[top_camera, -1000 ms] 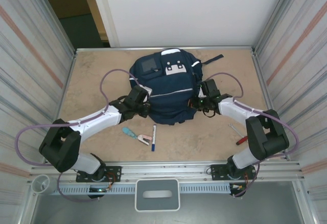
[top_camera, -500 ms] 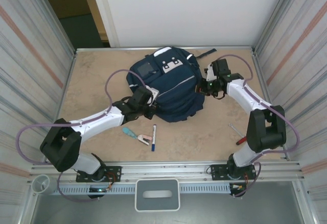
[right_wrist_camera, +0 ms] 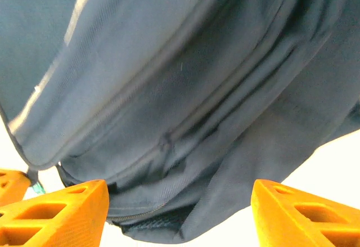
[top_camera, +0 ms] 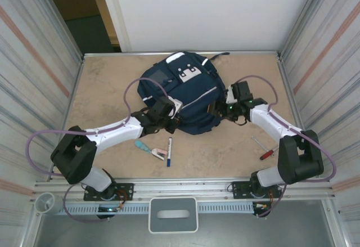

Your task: Pack books, pencil case, and school supplies into a backpack

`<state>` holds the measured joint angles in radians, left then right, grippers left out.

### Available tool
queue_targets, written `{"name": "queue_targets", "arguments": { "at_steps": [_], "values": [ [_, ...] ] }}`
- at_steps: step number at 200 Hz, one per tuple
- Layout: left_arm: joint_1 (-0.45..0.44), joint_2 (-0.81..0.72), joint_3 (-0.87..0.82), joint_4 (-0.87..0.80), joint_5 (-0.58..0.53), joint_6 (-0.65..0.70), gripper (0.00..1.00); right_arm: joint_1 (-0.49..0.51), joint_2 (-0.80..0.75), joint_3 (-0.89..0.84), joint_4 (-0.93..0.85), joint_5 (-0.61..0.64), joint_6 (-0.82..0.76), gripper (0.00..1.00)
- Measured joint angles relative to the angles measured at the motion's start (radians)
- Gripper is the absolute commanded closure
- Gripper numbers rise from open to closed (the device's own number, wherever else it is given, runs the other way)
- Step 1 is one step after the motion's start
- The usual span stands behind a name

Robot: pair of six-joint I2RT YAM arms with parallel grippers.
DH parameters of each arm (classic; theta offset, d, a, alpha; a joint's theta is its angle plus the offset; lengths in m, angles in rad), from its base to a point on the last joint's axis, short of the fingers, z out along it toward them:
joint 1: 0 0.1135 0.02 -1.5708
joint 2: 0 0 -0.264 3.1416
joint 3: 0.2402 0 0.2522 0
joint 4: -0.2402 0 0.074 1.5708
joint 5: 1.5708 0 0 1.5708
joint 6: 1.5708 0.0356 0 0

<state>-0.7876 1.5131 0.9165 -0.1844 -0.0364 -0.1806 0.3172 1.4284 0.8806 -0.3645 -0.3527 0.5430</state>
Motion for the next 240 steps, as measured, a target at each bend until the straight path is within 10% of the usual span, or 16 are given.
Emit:
{"name": "queue_targets", "arguments": {
  "at_steps": [75,144,240],
  "values": [
    [0.0,-0.009,-0.002,0.0,-0.014,0.0,1.0,0.14,0.148,-0.001,0.098,0.272,0.047,0.46],
    [0.002,-0.019,-0.014,0.002,-0.134,0.031,1.0,0.109,0.155,0.009,0.097,0.328,0.014,1.0],
    [0.185,0.051,0.02,-0.033,-0.259,0.077,1.0,-0.039,0.129,0.021,0.049,0.255,-0.118,1.0]
  ]
}}
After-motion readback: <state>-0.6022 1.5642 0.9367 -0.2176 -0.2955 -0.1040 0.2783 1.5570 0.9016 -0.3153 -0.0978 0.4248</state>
